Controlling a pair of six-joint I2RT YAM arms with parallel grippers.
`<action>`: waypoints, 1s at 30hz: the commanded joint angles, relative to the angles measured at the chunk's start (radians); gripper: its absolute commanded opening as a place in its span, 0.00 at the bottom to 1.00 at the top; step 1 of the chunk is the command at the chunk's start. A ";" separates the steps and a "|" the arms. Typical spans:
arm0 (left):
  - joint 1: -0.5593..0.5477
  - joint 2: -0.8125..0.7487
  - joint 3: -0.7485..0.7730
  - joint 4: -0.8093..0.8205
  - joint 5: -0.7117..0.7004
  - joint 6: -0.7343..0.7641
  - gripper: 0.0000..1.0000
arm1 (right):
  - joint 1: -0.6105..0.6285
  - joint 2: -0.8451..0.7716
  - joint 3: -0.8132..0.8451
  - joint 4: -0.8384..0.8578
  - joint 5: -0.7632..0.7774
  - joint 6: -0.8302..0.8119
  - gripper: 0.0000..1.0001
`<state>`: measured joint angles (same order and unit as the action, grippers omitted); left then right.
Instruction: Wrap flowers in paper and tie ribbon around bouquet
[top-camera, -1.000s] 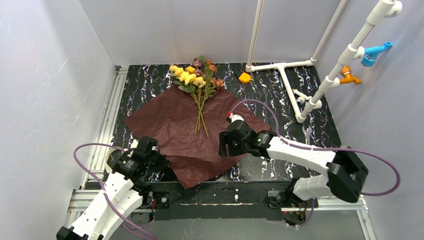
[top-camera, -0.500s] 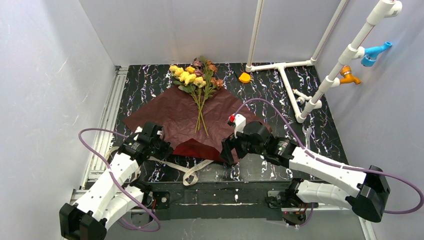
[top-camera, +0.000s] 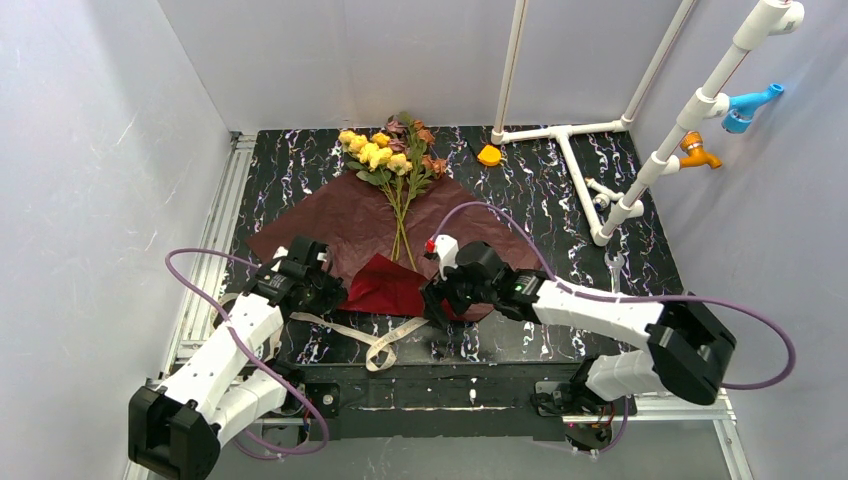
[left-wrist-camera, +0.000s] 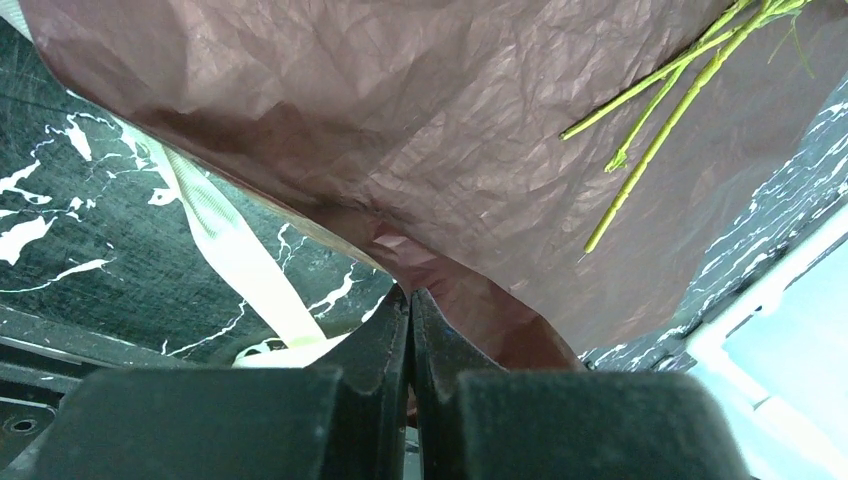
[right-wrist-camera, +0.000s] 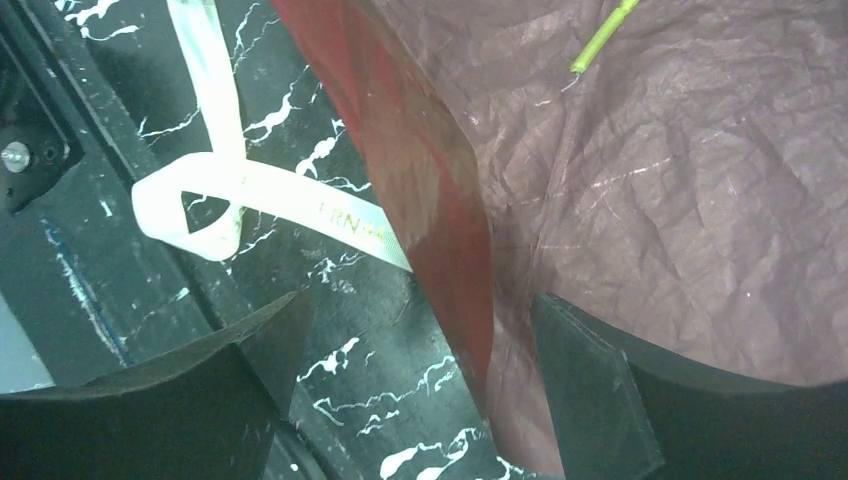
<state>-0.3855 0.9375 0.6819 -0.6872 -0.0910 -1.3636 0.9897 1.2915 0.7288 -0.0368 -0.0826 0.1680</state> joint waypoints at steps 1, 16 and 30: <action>0.021 0.010 0.033 0.006 -0.009 0.034 0.00 | 0.005 0.066 0.080 0.091 0.006 -0.033 0.87; 0.061 0.152 0.133 0.071 0.026 0.282 0.59 | 0.004 0.174 0.106 0.046 0.164 0.066 0.17; 0.055 0.104 0.370 -0.101 -0.011 0.688 0.77 | 0.003 0.412 0.298 -0.234 0.347 0.215 0.18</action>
<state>-0.3244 1.1007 1.0431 -0.7261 -0.1268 -0.8288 0.9897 1.6600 0.9657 -0.1810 0.1905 0.3195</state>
